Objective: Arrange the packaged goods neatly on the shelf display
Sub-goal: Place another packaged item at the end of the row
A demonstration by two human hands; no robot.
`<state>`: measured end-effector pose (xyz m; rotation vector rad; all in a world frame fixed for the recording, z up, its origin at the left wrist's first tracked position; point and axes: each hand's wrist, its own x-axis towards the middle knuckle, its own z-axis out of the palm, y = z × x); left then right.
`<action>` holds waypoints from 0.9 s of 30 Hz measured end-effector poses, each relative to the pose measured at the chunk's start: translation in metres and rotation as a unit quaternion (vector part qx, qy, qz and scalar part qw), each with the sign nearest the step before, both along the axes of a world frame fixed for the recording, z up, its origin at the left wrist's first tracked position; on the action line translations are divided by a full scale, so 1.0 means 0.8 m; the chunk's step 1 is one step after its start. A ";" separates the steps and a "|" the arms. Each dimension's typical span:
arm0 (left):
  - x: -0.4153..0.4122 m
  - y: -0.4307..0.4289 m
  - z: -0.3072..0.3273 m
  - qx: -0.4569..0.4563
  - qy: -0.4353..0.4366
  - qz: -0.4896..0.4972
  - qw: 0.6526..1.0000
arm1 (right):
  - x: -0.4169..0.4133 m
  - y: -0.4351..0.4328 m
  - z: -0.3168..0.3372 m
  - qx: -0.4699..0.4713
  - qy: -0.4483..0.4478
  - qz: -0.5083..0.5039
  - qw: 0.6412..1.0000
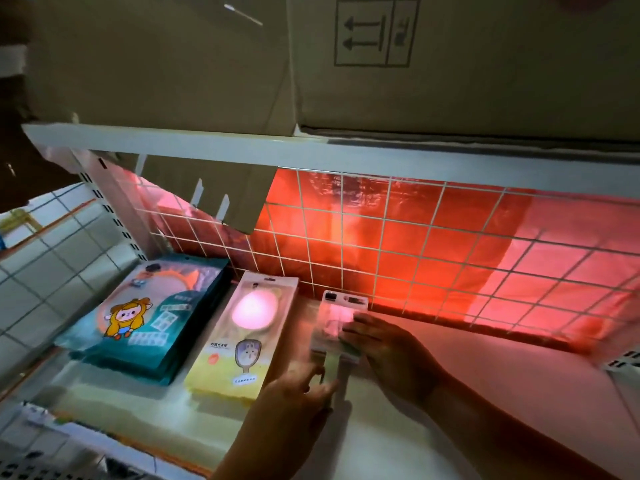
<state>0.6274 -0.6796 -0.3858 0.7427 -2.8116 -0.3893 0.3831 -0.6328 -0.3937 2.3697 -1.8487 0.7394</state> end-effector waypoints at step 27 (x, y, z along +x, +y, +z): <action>-0.015 0.013 0.017 -0.067 0.008 0.052 0.996 | -0.009 -0.013 0.012 0.039 -0.027 0.004 0.999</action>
